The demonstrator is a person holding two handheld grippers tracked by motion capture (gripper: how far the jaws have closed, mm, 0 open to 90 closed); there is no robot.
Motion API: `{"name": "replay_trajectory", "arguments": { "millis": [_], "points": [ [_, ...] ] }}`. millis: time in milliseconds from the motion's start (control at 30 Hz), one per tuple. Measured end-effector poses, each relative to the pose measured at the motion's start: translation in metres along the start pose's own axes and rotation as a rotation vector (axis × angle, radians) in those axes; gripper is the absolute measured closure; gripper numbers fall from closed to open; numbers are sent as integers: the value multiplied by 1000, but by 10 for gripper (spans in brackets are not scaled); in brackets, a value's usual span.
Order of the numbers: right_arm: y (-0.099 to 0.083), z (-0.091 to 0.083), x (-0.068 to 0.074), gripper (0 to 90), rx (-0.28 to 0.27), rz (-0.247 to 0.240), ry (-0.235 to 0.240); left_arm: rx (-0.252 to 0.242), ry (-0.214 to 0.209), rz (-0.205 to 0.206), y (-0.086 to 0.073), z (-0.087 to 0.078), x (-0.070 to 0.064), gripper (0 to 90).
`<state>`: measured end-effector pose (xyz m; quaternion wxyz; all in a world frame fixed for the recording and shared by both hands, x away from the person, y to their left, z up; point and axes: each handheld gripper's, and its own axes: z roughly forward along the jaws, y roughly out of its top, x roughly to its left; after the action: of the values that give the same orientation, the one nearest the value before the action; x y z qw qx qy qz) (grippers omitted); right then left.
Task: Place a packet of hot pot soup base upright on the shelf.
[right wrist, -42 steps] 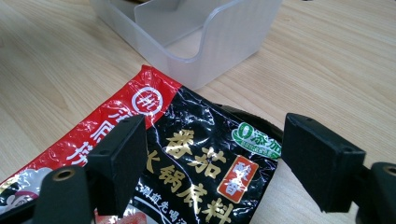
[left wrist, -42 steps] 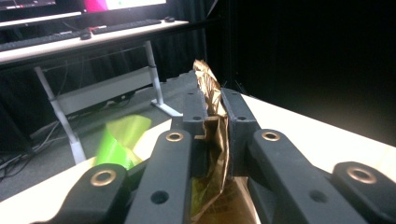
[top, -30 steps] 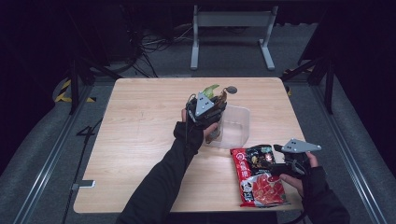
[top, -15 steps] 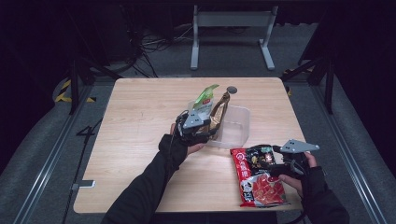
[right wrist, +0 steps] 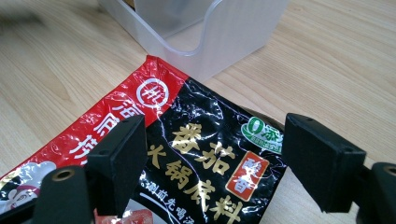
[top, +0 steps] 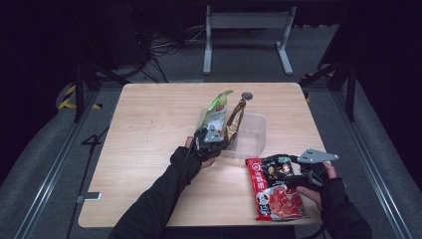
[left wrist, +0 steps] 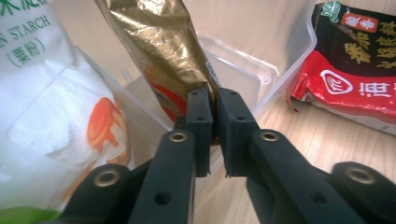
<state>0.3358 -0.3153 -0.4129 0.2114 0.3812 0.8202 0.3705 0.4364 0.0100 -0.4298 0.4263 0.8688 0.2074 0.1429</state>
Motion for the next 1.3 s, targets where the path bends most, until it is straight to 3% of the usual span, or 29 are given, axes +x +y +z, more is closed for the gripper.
{"name": "replay_trajectory", "arguments": {
  "millis": [100,367,467,533,567,633,733,833,967,1067,1267,1300],
  "points": [
    [0,1,0,229,4,-2,-1,24,3,-12,1,7,0,900],
    [-3,1,-6,222,16,12,-7,40,-13,-26,2,12,2,900],
    [-4,1,-11,194,54,28,-6,18,-44,-56,1,12,5,885],
    [-6,1,-11,194,64,39,0,7,-28,-45,1,12,3,858],
    [-7,1,-11,188,74,42,-1,-14,-21,-33,2,10,1,831],
    [-8,1,-11,183,88,43,15,-34,-44,-19,4,7,-2,693],
    [-14,-2,-8,181,101,44,29,-45,-55,5,3,-1,-6,684],
    [-21,-6,-8,181,98,74,51,-48,-47,15,1,-7,-8,576],
    [-23,-3,-7,181,109,80,55,-74,-55,6,-5,-31,-15,446],
    [-24,1,-6,175,129,58,52,-74,-92,-9,-10,-39,-21,390],
    [-30,8,-16,145,160,110,82,-10,-248,-67,-19,-30,-35,286],
    [-31,9,-17,148,162,114,91,-10,-248,-67,-19,-30,-35,278]
  ]
}}
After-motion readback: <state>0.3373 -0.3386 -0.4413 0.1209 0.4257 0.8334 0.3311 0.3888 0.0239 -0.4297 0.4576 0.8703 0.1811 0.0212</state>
